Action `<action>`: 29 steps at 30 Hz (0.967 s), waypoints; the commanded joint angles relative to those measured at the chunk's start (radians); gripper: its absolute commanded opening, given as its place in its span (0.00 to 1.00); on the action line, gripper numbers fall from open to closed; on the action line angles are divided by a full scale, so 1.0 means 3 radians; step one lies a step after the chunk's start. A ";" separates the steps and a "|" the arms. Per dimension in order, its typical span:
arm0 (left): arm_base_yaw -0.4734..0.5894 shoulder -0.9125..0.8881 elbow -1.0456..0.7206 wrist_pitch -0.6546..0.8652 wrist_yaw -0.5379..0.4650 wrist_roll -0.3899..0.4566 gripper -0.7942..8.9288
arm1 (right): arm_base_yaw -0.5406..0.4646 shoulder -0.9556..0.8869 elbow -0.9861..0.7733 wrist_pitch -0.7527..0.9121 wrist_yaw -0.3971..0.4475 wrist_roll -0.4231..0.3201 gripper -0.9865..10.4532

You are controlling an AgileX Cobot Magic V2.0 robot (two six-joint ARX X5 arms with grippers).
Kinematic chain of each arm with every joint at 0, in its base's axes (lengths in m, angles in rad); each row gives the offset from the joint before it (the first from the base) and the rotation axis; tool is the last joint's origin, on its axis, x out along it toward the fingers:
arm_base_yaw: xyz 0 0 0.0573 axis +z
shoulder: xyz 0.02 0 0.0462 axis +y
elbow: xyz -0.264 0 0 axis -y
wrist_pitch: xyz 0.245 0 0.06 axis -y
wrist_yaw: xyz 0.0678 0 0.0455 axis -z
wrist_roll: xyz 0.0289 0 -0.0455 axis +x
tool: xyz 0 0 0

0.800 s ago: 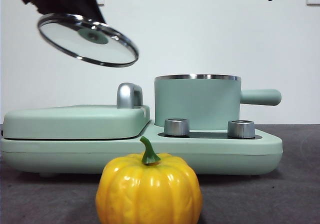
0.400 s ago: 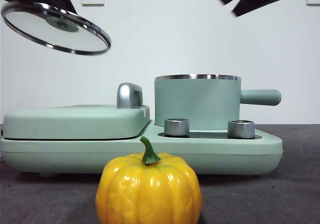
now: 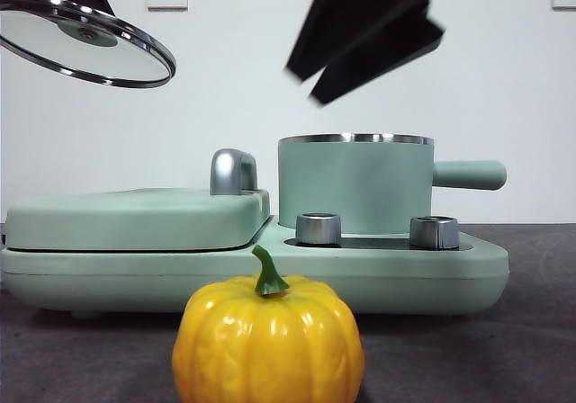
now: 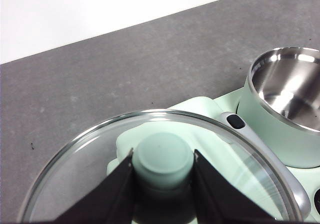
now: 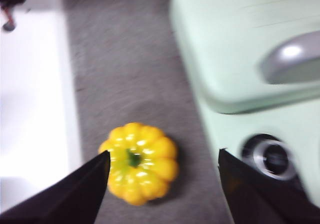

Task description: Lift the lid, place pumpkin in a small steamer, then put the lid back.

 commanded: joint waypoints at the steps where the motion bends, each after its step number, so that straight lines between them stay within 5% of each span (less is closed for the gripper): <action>1: -0.0003 -0.0005 0.0045 0.0103 0.0003 0.0000 0.10 | 0.0160 0.0191 0.0071 0.0014 -0.0005 -0.0053 0.41; 19: -0.0003 -0.0005 0.0045 0.0114 0.0003 0.0003 0.10 | 0.0504 0.1030 0.0071 0.0015 0.0346 -0.0300 0.51; 29: -0.0003 -0.0005 0.0045 0.0114 0.0003 0.0011 0.10 | 0.0518 0.1111 0.0070 -0.0066 0.0409 -0.0126 0.42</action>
